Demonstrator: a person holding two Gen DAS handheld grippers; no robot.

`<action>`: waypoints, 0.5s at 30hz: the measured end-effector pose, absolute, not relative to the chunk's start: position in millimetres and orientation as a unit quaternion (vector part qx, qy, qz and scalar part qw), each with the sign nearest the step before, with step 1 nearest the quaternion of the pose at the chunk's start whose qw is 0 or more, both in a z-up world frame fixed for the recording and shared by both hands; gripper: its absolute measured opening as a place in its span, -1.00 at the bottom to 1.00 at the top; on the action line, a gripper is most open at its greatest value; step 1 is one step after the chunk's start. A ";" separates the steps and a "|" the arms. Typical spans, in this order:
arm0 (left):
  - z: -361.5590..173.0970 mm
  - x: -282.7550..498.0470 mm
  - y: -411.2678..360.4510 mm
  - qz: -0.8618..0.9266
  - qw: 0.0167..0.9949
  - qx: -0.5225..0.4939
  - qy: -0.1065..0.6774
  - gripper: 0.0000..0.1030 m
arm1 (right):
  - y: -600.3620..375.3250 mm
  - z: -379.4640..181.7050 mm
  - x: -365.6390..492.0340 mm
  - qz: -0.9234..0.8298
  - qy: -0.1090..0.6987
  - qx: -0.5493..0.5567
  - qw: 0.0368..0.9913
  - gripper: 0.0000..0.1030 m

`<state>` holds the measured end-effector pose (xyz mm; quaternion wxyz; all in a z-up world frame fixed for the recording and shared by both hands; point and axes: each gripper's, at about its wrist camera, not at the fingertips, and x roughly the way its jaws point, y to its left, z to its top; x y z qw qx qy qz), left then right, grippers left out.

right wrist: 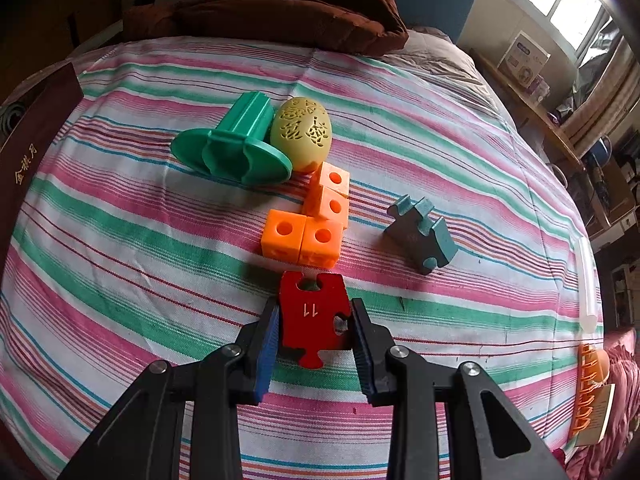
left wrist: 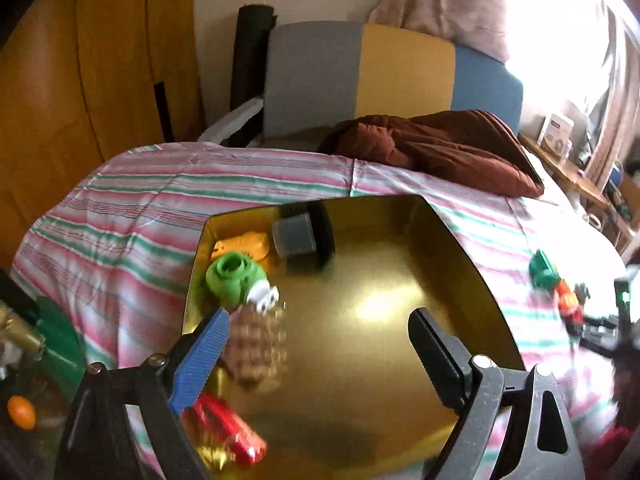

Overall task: Organize rigid objects
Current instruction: 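Carry the red puzzle piece into the gold tray and open the right tool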

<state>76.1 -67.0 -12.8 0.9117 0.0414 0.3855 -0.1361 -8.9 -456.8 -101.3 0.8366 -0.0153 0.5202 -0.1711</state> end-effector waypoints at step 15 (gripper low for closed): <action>-30.8 26.3 -57.3 -0.123 0.910 0.065 0.391 0.78 | -454.7 -102.1 -11.1 -0.174 0.515 -0.018 0.839 -0.36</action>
